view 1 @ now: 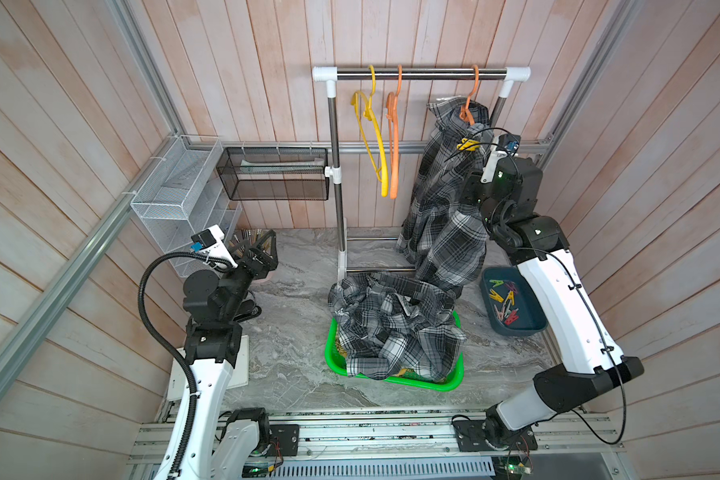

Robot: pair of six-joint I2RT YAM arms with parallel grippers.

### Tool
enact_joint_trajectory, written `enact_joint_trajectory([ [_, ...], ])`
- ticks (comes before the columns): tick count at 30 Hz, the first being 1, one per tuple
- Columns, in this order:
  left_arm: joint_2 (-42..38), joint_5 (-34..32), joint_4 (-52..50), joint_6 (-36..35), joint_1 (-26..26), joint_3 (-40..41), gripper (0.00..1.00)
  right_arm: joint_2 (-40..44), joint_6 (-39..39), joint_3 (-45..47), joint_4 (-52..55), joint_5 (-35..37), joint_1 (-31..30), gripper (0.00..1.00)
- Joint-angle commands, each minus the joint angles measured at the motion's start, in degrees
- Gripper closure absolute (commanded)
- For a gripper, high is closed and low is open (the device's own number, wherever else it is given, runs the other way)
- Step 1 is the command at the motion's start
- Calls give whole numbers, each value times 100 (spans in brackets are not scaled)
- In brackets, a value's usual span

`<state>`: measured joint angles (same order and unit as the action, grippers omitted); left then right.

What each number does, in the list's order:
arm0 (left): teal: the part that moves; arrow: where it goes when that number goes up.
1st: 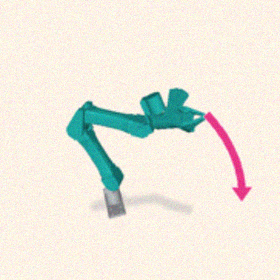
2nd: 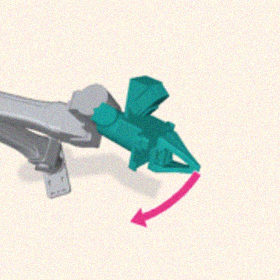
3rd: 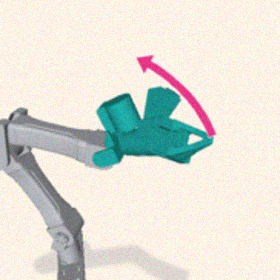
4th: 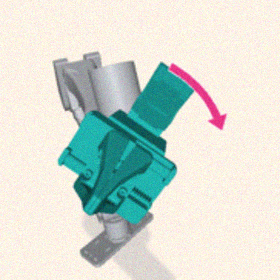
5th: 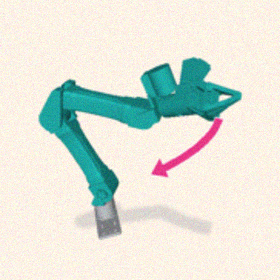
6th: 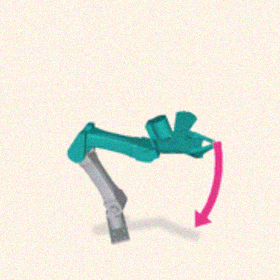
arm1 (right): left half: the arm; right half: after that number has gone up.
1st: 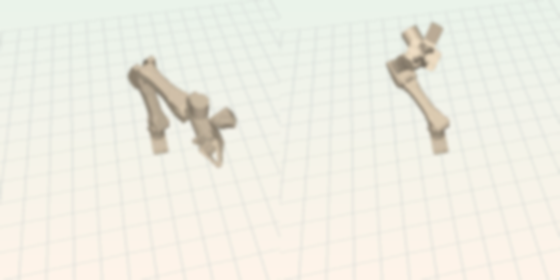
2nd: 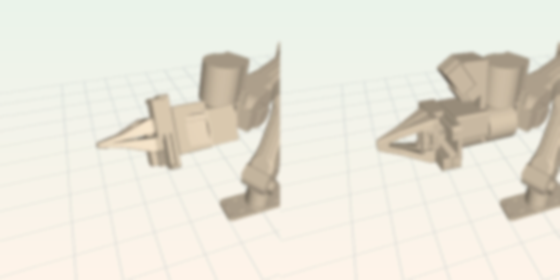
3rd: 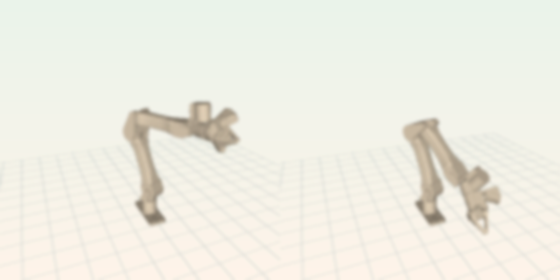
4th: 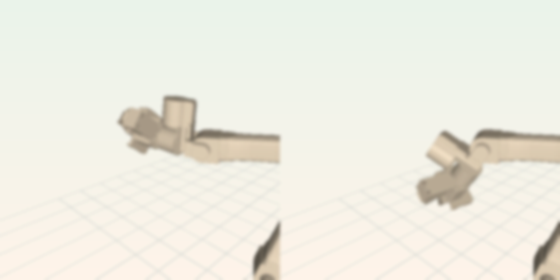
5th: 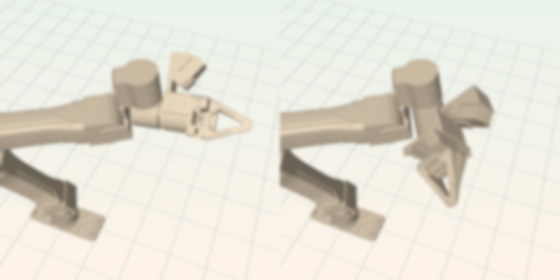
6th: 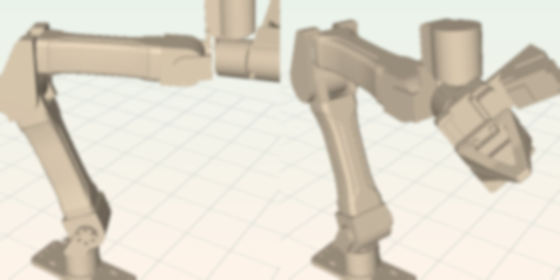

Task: Remove the clothespins securing long-sleeve shirts to the hanger
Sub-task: Pick up the hanger from the clothesline.

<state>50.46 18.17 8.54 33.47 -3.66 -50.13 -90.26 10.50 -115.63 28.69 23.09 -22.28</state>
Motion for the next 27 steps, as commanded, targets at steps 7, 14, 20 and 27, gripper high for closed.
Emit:
enact_joint_trajectory([
  [7,96,92,165,36,-21,108,0,-210,-332,-529,-20,-188,14,100],
  [14,201,195,313,102,-21,170,0,-403,-657,-1340,101,-275,15,100],
  [20,275,293,360,151,-22,153,0,-257,-822,-1522,-67,-515,10,100],
  [27,336,389,351,184,-21,118,0,335,-916,-605,-601,-612,-83,100],
])
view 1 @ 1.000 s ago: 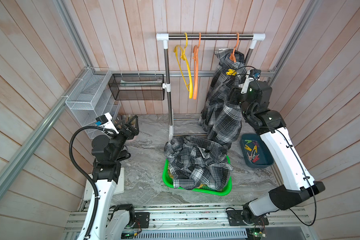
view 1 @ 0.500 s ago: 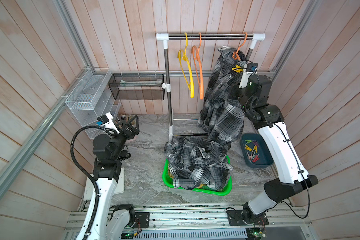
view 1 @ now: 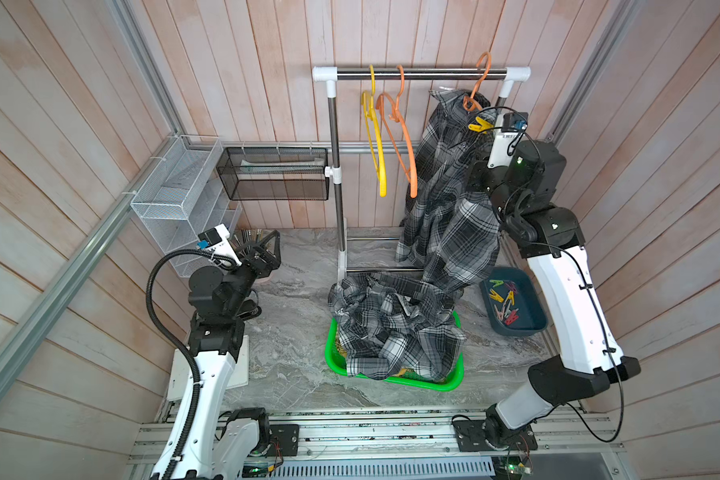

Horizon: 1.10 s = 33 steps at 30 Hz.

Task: Remove the clothespins securing long-sleeve shirts to the hanger
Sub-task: Pick up the hanger from the clothesline.

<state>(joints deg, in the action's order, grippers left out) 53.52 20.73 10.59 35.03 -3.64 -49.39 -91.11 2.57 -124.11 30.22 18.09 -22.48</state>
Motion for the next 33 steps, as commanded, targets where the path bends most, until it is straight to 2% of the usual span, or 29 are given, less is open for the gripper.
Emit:
enact_joint_trajectory([
  [1,37,143,144,35,-23,43,0,513,-124,372,-847,-116,-76,100],
  [9,120,221,233,109,-28,78,0,921,-302,919,-1255,-256,-108,100],
  [16,204,310,320,180,-23,96,0,572,-474,243,-1181,-329,-116,100],
  [19,244,342,378,227,-23,135,0,637,-494,272,-1125,-386,-174,100],
  [27,343,476,479,277,-25,166,0,1788,-478,2125,-1524,-455,-397,100],
  [33,367,563,503,329,-26,181,0,2343,-258,3204,-1417,-54,-398,100],
])
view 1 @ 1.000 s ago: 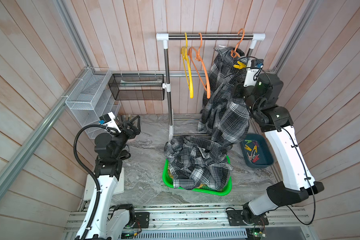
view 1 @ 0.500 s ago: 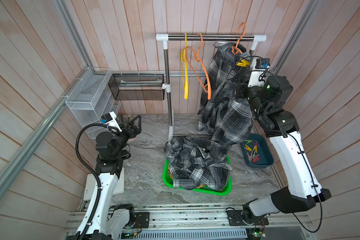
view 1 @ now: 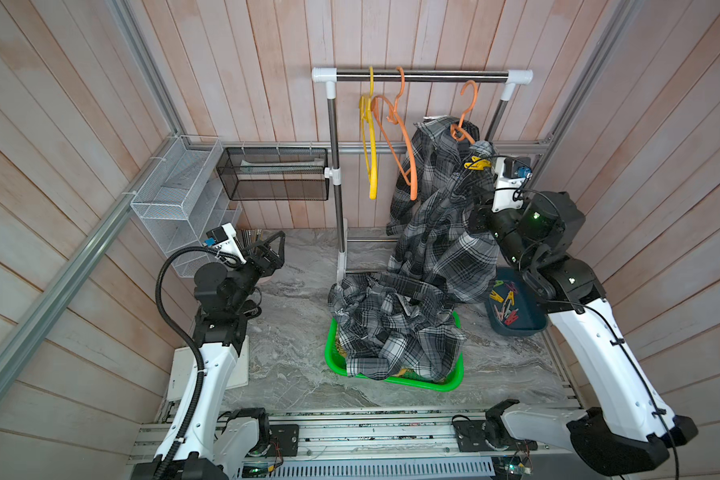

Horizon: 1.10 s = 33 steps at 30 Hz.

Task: Remove the clothespins securing long-sleeve shirts to the hanger
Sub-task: Pick up the hanger from the clothesline, then place the long-sleeve shirt at the bin.

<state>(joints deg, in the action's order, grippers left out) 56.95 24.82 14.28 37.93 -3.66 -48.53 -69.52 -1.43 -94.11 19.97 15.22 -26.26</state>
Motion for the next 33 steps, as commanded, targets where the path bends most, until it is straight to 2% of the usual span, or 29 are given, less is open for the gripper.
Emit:
enact_joint_trajectory([
  [1,20,163,136,39,-21,98,0,213,187,326,-333,223,-19,100],
  [9,2,161,9,-23,-29,179,0,324,704,1288,93,-234,-88,100],
  [13,-8,124,-66,-88,-45,230,0,257,766,1584,237,-168,-322,100],
  [19,26,67,-354,-139,-141,314,0,-51,732,1830,473,-427,-858,100],
  [27,187,262,-365,54,-411,605,0,-460,671,1746,283,-893,-1417,100],
  [33,459,596,-47,203,-539,831,0,-781,153,597,416,-1570,-1941,100],
])
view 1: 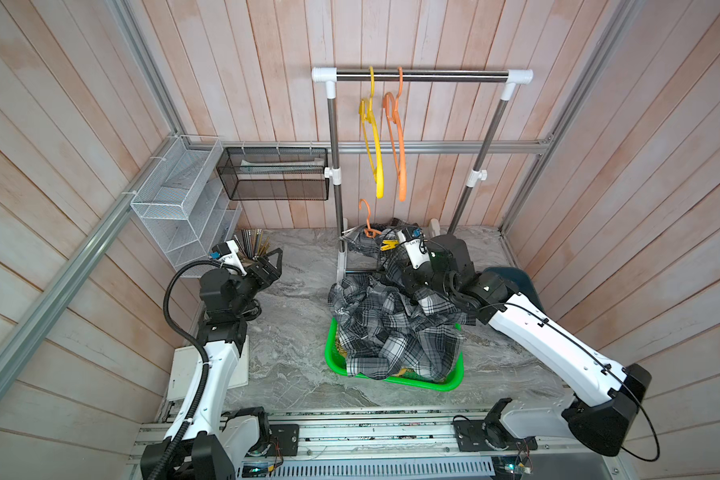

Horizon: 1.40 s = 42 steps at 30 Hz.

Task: Remove the clothespins securing long-sleeve shirts to the hanger
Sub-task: Place the long-sleeve shirt at the bin.

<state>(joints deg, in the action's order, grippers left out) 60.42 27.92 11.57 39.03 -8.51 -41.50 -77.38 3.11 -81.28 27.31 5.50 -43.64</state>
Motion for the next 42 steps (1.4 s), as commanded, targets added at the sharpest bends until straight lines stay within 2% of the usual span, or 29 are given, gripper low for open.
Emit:
enact_joint_trajectory([
  [1,161,348,297,112,-67,156,0,-23,-343,-875,-315,-693,-271,100],
  [6,505,692,636,108,-72,183,0,-169,-630,-1734,-270,-1103,-509,100],
  [16,784,1441,1603,-84,-55,81,1,-456,-880,-3351,-411,-1524,-514,100],
  [23,1211,1235,1803,-378,185,-298,1,-832,-832,-4267,-376,-2025,-514,100],
  [28,1767,1258,2142,-421,236,-749,3,-899,-677,-4347,-504,-2356,-514,100],
  [30,1959,1338,2248,-407,270,-1028,10,-901,-599,-4298,-572,-2461,-514,100],
  [33,2188,1549,2293,-428,466,-1434,32,-901,-525,-4235,-734,-2518,-519,100],
  [37,2345,1888,2027,-442,870,-1934,86,-962,-488,-4289,-975,-2554,-518,100],
  [38,2310,1880,2023,-423,999,-1975,95,-994,-487,-4326,-1053,-2549,-519,100],
  [39,2263,1842,2025,-430,1125,-1989,100,-1034,-495,-4385,-1112,-2547,-514,100],
  [42,2027,1618,1945,-501,1495,-2047,100,-1271,-458,-4775,-1237,-2492,-516,100],
])
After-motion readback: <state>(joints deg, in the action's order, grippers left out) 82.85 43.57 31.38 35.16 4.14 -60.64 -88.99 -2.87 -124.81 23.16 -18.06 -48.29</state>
